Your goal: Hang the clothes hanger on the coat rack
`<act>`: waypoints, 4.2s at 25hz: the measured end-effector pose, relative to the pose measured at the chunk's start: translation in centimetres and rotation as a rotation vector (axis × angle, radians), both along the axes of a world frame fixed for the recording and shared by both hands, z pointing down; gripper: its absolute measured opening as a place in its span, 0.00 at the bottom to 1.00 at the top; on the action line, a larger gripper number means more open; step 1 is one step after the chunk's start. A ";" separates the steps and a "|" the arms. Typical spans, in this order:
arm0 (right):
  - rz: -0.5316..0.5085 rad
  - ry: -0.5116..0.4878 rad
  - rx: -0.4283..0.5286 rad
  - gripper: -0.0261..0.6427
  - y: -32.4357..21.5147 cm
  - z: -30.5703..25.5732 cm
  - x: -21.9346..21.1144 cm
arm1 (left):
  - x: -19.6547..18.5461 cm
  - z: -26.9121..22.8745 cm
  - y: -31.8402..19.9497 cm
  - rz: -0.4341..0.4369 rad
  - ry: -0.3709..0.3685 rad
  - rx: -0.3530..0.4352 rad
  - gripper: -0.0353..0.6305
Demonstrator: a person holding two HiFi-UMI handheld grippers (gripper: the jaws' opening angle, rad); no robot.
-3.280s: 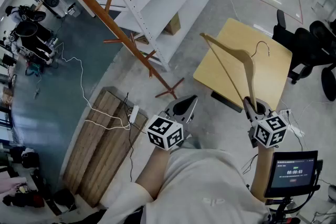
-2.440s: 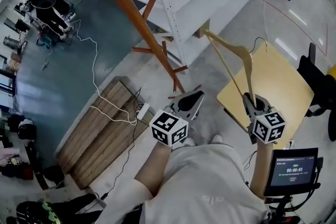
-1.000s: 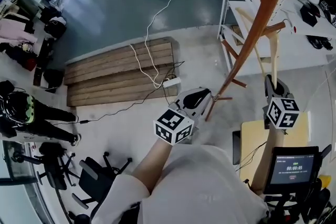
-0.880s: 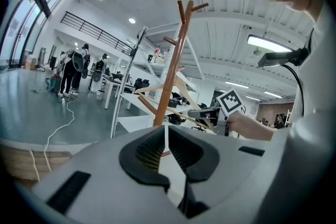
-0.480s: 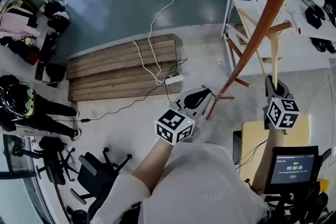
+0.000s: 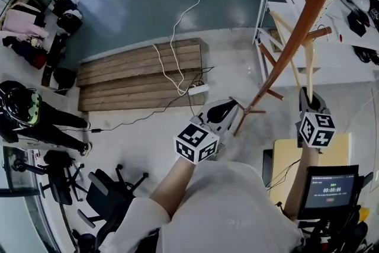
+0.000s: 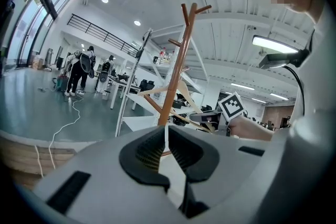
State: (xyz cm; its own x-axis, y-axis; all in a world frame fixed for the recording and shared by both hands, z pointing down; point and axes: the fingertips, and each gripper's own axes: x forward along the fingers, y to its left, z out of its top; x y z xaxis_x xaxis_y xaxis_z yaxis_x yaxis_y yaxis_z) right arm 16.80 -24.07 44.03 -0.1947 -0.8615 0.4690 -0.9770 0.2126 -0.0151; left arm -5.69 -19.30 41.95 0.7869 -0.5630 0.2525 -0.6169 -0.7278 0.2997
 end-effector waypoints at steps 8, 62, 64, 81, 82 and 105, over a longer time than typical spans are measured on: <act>-0.042 -0.006 -0.020 0.05 0.2 1.2 -1.9 | -0.5 0.2 0.0 -0.018 -0.001 -0.004 0.06; -0.062 0.046 0.065 0.22 -0.1 0.8 -5.2 | -3.3 0.6 1.8 -0.075 -0.002 0.007 0.06; -0.060 0.059 0.062 0.22 0.1 0.5 -5.2 | -3.3 0.3 1.9 -0.069 0.000 0.012 0.06; 0.058 0.082 0.219 0.22 4.0 -6.7 -2.2 | 0.7 -0.8 2.0 0.096 0.045 0.045 0.07; 0.071 0.085 0.231 0.22 4.4 -7.1 -1.7 | 1.3 -0.9 1.9 0.116 0.048 0.049 0.06; 0.631 0.003 0.222 0.21 29.0 -4.5 8.2 | 17.7 0.3 12.6 0.715 0.077 -0.005 0.06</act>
